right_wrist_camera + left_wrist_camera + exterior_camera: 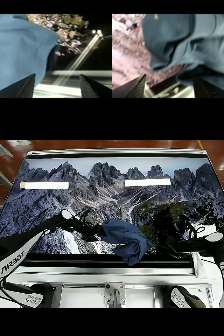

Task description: Fold the shirts.

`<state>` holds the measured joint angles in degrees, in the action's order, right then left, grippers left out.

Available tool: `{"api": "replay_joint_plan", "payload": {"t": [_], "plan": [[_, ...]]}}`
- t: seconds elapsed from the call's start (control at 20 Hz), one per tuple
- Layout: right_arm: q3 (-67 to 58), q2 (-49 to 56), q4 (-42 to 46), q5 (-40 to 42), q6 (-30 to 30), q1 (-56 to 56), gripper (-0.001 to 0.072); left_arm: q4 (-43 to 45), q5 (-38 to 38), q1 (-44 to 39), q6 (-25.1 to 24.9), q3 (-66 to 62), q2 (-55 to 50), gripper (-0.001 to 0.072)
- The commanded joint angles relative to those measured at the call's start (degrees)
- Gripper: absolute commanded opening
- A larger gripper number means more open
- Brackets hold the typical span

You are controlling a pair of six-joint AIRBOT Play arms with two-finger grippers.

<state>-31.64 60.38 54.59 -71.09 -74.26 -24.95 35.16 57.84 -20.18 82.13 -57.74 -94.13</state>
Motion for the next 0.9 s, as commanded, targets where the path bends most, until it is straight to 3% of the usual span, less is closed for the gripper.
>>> {"api": "replay_joint_plan", "payload": {"t": [0.0, 0.05, 0.15, 0.3, 0.45, 0.5, 0.55, 0.6, 0.65, 0.85], "plan": [[0.8, 3.8, -3.7, 2.6, 0.2, 0.7, 0.0669, -6.2, -5.9, -1.7, -0.7, 0.4, -2.4, 0.0705], [0.8, 5.0, -3.7, 3.3, 0.2, 2.1, 0.0669, -6.5, -6.5, -1.7, -0.7, 0.4, -2.4, 0.0614], [0.8, 7.5, -3.8, 5.5, 0.1, 5.7, 0.0669, -6.5, -7.1, -1.4, -0.7, 0.4, -2.4, 0.0137], [0.8, 11.2, -6.9, 10.7, -1.2, 10.6, 0.0668, -6.5, -6.6, -0.4, -2.8, 0.4, -1.8, 0.0041], [0.8, 14.0, -9.9, 18.4, -3.4, 15.2, 0.0663, -6.5, -6.2, 0.3, -5.2, 0.4, -0.3, 0.0041], [0.8, 14.4, -10.4, 20.9, -3.7, 16.4, 0.0569, -6.5, -6.2, 0.6, -5.2, 0.4, 0.3, 0.0041], [0.8, 14.4, -10.7, 22.8, -3.7, 17.2, 0.0407, -6.5, -6.3, 1.0, -6.0, 0.4, 1.0, 0.0041], [0.7, 14.4, -11.2, 23.8, -3.7, 17.4, 0.0173, -6.5, -6.3, 1.4, -6.8, 0.4, 1.7, 0.0041], [0.1, 14.4, -11.8, 23.3, -3.5, 17.4, 0.0078, -6.5, -6.3, 2.0, -6.8, 0.3, 2.4, 0.004], [-8.9, 10.0, -11.9, 13.2, 6.5, 17.3, 0.0073, -2.6, -6.2, 4.9, -10.6, -4.7, 7.8, 0.0038]]}}
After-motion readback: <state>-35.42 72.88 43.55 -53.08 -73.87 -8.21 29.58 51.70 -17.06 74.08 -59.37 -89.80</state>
